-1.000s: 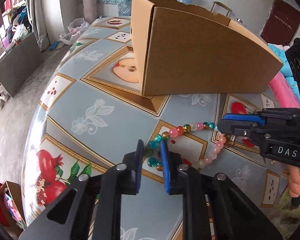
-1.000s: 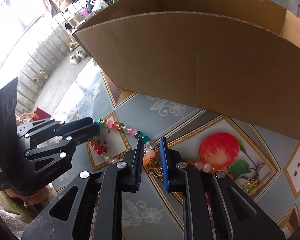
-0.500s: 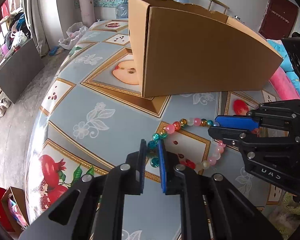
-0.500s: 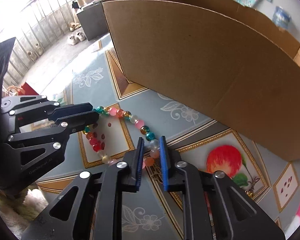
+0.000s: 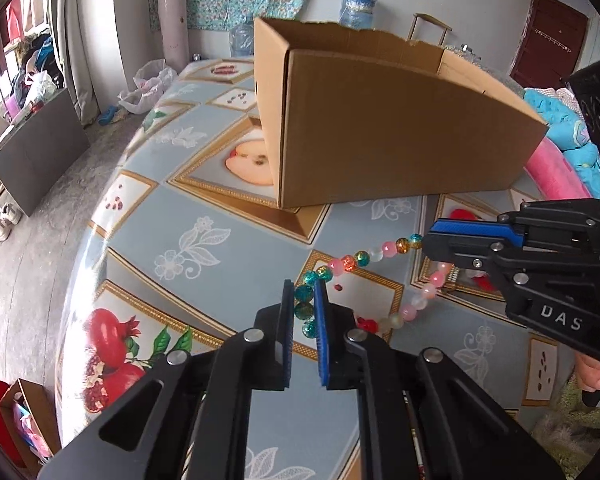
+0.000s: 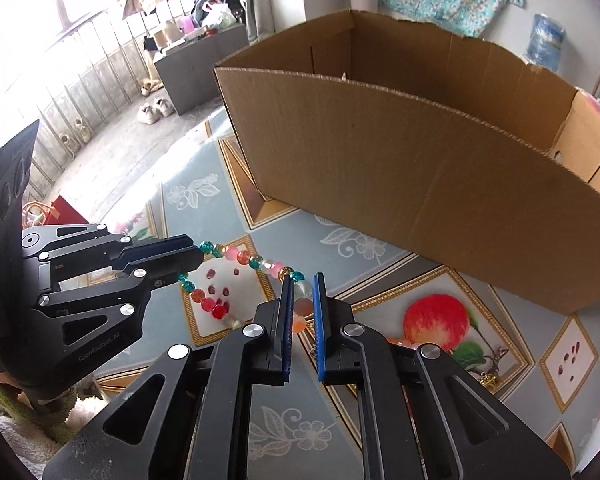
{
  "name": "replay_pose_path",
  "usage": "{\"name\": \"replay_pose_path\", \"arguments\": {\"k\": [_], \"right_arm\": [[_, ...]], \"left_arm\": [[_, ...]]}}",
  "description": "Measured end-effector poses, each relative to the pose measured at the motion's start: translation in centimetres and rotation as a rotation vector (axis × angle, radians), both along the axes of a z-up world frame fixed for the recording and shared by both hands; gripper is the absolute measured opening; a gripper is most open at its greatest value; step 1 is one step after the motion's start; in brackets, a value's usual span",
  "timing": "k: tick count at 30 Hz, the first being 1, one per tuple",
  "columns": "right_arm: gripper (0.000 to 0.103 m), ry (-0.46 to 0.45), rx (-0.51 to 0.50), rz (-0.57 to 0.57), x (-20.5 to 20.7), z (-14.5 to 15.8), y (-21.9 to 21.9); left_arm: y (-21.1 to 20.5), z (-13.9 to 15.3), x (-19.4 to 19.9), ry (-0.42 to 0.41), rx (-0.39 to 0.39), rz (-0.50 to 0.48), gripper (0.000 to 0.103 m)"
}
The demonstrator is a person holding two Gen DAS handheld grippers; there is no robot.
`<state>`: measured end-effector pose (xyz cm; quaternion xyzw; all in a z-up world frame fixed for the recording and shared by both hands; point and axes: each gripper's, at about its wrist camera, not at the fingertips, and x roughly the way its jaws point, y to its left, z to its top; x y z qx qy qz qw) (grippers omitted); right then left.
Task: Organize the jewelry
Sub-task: 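Close the left tool on the multicolour bead bracelet and lift it, then carry the bead bracelet into the box with the left tool and open it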
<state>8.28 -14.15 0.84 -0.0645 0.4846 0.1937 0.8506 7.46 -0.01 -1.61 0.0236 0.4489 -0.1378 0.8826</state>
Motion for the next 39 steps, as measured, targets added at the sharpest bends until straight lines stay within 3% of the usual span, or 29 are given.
{"name": "replay_pose_path", "arguments": {"k": [8, 13, 18, 21, 23, 27, 33, 39], "right_arm": [[0.007, -0.098, 0.047, -0.002, -1.4, 3.1, -0.9], [0.007, -0.203, 0.098, 0.017, -2.0, 6.9, -1.8], [0.007, -0.318, 0.128, 0.050, -1.3, 11.5, -3.2], [0.007, -0.344, 0.138, 0.062, 0.9, 13.0, -3.8], [0.007, -0.320, 0.159, 0.065, 2.7, 13.5, -4.6], [0.007, -0.186, 0.217, 0.067, 7.5, 12.6, -5.9], [0.007, 0.078, 0.249, 0.041, 14.4, 7.6, -6.6], [0.007, 0.224, 0.190, 0.038, 18.0, 3.7, -5.9]], "left_arm": [[-0.5, 4.9, -2.3, -0.120, -0.008, -0.010, 0.009], [-1.0, 10.1, -3.3, -0.235, -0.017, -0.031, 0.009], [-2.4, 15.1, -2.5, -0.366, -0.014, -0.073, 0.009], [-3.6, 17.4, -0.3, -0.425, 0.002, -0.102, 0.009], [-4.2, 17.9, 1.8, -0.409, 0.010, -0.111, 0.009], [-5.3, 16.9, 6.2, -0.327, 0.025, -0.120, 0.009], [-7.3, 12.0, 12.6, -0.154, 0.095, -0.145, 0.009], [-8.0, 8.4, 16.0, -0.042, 0.154, -0.164, 0.009]]}}
